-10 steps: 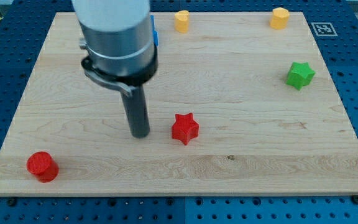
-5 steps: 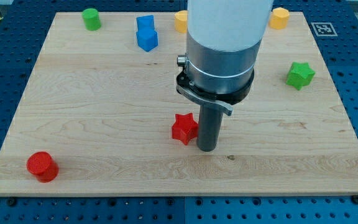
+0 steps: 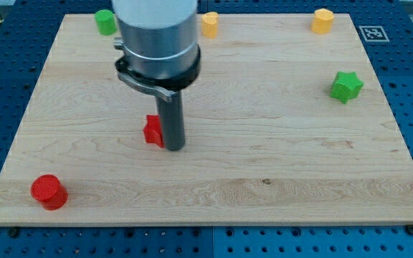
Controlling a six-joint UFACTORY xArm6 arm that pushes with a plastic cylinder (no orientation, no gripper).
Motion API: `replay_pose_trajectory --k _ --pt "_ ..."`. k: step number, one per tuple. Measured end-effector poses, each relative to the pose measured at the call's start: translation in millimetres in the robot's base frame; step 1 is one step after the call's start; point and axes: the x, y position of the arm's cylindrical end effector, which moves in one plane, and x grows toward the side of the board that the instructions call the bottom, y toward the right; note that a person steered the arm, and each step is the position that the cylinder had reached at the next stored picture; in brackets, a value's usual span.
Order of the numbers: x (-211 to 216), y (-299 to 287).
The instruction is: Move the red star to the left center
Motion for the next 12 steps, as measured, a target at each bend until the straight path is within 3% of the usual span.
replay_pose_trajectory --k 4,12 --pt "-68 -82" --pt "-67 -135"
